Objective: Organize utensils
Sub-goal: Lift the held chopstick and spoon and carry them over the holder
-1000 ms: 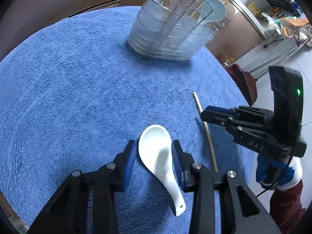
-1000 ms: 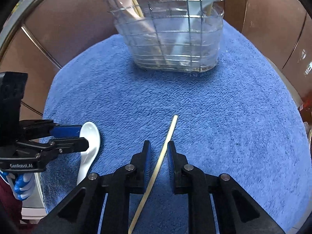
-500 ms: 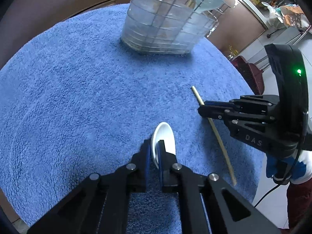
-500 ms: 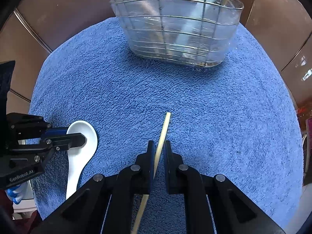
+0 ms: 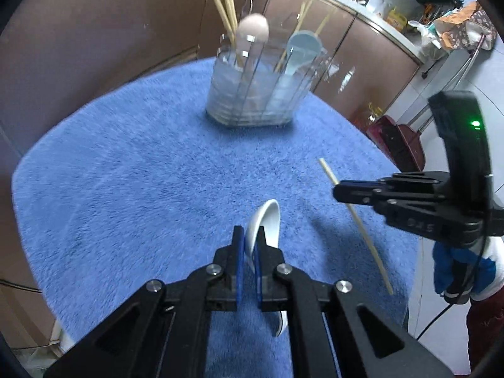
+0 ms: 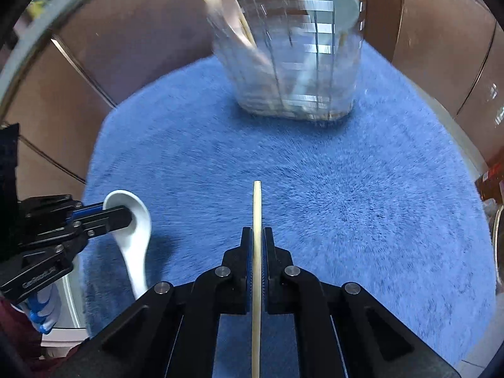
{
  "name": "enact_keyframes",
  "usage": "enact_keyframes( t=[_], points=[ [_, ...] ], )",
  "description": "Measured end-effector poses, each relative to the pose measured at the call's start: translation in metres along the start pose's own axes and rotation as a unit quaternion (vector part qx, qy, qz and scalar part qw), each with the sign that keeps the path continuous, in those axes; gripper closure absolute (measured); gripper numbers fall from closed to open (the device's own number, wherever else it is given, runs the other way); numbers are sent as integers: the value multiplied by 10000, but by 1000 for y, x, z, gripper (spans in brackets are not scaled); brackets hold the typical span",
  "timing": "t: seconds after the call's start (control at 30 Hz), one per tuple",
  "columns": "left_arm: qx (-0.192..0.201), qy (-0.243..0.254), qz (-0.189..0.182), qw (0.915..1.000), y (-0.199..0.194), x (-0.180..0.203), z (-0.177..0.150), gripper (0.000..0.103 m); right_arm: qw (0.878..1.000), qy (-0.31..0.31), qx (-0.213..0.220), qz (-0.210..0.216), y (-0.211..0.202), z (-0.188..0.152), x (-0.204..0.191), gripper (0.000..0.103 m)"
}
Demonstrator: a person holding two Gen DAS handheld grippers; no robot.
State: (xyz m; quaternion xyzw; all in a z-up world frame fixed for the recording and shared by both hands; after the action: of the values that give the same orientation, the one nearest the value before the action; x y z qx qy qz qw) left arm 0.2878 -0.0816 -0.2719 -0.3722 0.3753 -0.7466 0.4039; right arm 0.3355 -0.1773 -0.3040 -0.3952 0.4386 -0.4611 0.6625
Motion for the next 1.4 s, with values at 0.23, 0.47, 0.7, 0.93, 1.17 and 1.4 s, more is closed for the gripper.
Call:
enact_keyframes(
  t=[0.23,0.47,0.7,0.93,1.17,1.4],
  points=[
    [543,-92,124,9984,-58,6,-23,98,9949,-123,971,257,-73,-30,-19,98],
    [1089,-230,262,9934,-113,23,-45,98,9766,-321,2099,341,-138,-63,-40,98],
    [1605,-280,437,9857,-164,41,-53,98,9491,-595,3067,408,-199,-83,-57,98],
    [2155,-69,638,9744,-198,63,-31,98,9263,-603,3689,476,-225,-78,-49,98],
    [2451,-3,628,9675,-205,72,10,98,9136,-583,3987,539,-232,-48,-32,98],
    [2747,69,700,9590,-189,75,81,98,8992,-467,4311,580,-227,15,-7,98]
  ],
)
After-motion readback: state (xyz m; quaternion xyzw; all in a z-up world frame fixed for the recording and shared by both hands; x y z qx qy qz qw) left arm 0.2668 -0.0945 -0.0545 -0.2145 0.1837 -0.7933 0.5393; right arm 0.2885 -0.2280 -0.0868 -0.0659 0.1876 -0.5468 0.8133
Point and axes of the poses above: each gripper's, at about its wrist camera, not at the fingertips, and y roughly the way its jaws point, x to its right, z to its top, the point moved 4 cm from there along y, roughly the way its jaws point, and after that the axes turned 5 degrees about -x, right-handed, at the moved point
